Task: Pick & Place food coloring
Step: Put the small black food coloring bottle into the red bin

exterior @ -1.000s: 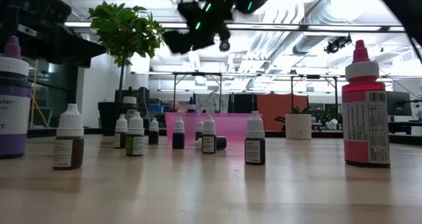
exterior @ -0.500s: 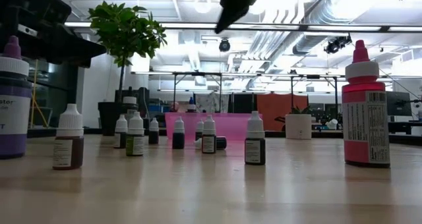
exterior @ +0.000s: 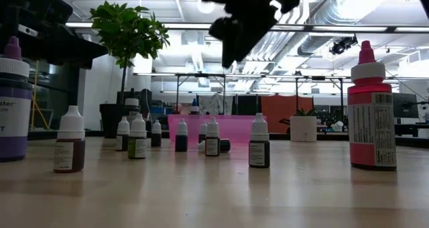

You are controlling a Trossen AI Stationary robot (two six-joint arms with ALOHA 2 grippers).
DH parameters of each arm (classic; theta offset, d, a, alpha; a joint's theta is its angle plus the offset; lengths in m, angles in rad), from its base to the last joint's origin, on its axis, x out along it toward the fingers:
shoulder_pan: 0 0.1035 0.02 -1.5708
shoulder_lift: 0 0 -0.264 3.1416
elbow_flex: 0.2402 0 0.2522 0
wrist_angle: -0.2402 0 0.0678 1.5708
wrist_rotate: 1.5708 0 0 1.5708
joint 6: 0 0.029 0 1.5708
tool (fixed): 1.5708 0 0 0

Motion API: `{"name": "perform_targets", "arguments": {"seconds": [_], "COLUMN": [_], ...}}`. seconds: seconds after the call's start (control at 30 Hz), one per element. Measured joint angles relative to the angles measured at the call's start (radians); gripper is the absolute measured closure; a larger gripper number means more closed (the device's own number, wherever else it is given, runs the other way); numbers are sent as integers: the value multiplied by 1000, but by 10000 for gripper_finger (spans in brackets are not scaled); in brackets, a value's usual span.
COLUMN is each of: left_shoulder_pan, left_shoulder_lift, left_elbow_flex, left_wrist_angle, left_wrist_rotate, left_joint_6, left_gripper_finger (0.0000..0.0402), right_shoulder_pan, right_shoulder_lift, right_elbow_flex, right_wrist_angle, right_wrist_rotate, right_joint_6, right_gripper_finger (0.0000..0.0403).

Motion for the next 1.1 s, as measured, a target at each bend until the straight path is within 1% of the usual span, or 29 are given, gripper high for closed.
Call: {"name": "perform_targets", "arguments": {"seconds": [0.3,0.47,0.57,0.87,1.1], "left_shoulder_pan": [0,0,0,0,0], "left_shoulder_lift": [0,0,0,0,0], "left_elbow_flex": [0,0,0,0,1], "left_wrist_angle": [0,0,0,0,0], "left_wrist_rotate": [0,0,0,0,0], "left_joint_6": [-1,-1,-1,-3,-2], "left_gripper_finger": [401,401,401,401,401], "right_shoulder_pan": [-1,0,0,0,0], "right_shoulder_lift": [125,176,203,245,246], "right_elbow_flex": [0,0,0,0,0], "right_wrist_angle": [79,126,127,170,180], "right_wrist_rotate": [-12,-19,-27,-38,-50], "right_joint_6": [-21,-44,-48,-51,-52], "right_gripper_finger": [217,217,217,217,217]}}
